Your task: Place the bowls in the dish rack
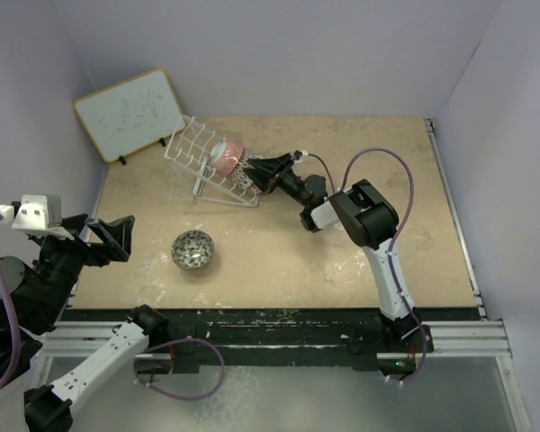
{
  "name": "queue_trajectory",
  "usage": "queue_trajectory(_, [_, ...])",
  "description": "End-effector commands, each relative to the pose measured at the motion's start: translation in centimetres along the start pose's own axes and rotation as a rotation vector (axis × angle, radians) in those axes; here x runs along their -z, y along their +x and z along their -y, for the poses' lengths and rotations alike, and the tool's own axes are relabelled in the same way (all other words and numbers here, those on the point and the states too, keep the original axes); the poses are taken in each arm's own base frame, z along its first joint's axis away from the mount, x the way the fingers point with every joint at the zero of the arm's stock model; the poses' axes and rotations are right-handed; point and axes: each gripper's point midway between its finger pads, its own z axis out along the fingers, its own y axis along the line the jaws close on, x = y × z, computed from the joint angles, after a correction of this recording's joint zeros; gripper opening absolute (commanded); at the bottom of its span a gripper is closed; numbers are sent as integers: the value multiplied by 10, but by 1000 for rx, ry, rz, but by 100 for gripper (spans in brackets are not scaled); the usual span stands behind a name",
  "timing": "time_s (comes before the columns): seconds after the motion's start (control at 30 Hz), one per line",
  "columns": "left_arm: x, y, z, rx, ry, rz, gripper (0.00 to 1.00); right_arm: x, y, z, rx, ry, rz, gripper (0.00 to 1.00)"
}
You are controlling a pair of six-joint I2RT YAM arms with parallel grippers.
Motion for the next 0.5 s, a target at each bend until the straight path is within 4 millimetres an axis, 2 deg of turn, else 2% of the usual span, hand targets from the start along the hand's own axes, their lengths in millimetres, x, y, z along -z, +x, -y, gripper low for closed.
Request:
queue_trajectory(0.0, [5, -6, 1, 32, 11, 25, 99, 6, 37, -75, 125, -228, -103, 44])
queue_trajectory(0.47, [4, -6, 4, 42, 22, 23, 99, 15, 56, -105, 210, -218, -102, 44])
